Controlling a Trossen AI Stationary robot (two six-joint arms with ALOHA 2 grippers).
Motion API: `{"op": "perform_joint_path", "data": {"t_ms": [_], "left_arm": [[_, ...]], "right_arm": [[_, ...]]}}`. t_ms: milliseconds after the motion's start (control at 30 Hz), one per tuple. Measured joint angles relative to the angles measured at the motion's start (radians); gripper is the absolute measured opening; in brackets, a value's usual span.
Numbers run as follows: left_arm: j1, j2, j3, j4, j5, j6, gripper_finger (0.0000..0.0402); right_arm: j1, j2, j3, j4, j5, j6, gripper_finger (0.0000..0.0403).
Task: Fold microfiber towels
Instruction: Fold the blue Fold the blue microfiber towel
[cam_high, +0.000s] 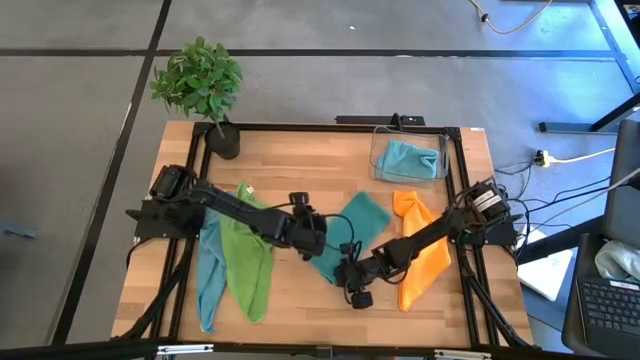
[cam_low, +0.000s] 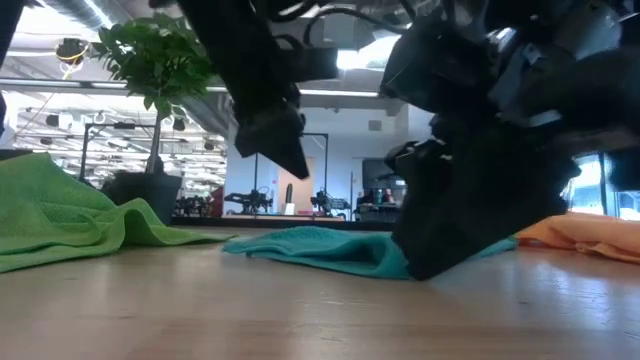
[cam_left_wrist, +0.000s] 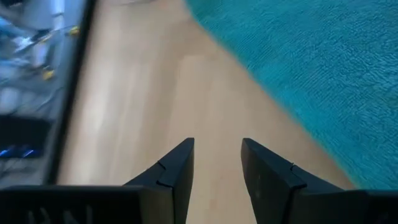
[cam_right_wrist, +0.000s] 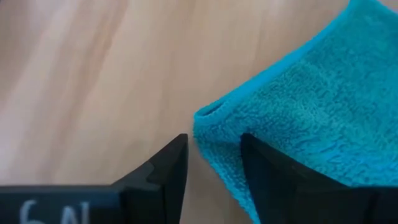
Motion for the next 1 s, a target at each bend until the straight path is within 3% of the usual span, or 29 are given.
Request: {"op": "perform_joint_path", "data": {"t_ms": [233,467,633,1000], "left_arm": [[-0.005,0.002,-0.1,0.282,0.259,0.144,0.0126],[-0.067,0.002,-0.118,0.323,0.291,0.162,0.0126],[-0.098,0.019,-0.116,0.409,0.421,0.176,0.0126],[-0.088,0.105,-0.113,0.343,0.43,0.206,0.0126]], "right_arm": [[0.056,0.0,0.001,-0.031,0.086,0.103,0.0152],[0.091,0.002,0.0,-0.045,0.167,0.19,0.0152],[0.096,0.002,-0.001,-0.049,0.18,0.247,0.0152],[0.131,0.002,-0.002,-0.05,0.191,0.335,0.0152]]}}
